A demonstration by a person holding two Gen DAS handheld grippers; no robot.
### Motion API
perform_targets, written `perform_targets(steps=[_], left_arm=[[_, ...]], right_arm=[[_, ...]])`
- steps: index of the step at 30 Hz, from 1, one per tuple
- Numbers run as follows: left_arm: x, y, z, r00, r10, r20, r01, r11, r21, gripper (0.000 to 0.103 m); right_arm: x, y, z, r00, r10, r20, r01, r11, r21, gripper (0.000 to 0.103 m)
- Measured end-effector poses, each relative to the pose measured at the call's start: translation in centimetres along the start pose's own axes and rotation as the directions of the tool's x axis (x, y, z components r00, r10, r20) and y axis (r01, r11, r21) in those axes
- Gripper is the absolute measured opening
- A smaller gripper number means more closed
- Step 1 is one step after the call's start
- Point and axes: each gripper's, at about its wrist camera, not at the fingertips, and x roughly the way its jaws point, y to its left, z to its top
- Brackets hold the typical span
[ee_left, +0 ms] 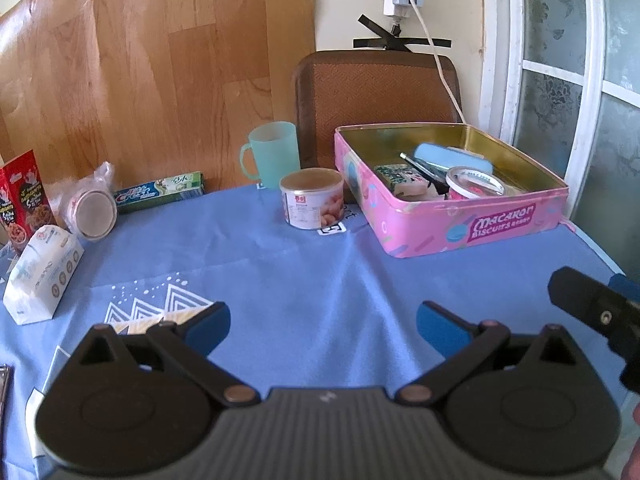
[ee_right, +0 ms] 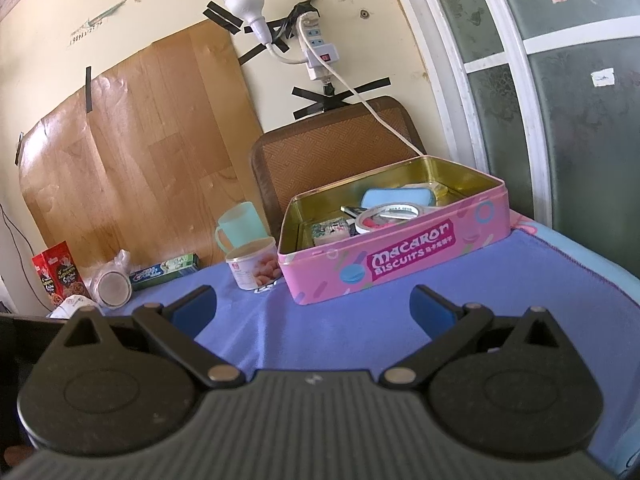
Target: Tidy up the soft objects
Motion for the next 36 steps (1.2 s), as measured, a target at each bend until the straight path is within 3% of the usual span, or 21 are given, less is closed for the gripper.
perform_targets(steps=[10, 27, 36], left_arm=[[-0.1, 0.4, -0.2, 0.998, 0.046, 0.032, -0.046, 0.999, 0.012, 0.103], [1.0, 0.3, 0.2, 0.999, 0.014, -0.029, -0.014, 1.0, -0.006, 0.103], [0.5, 0.3, 0.8, 1.0, -0.014, -0.024, 0.013, 1.0, -0.01, 0.103]], right_arm=[[-0.1, 0.2, -0.2, 1.0, -0.015, 0.008, 0.015, 1.0, -0.005, 0.103], [0.2, -0.4, -0.2, 1.0, -0.016, -0.001, 0.016, 1.0, 0.007, 0.103], [0.1, 0.2, 0.5, 1.0, -0.014, 0.009, 0.014, 0.999, -0.032, 0.103]])
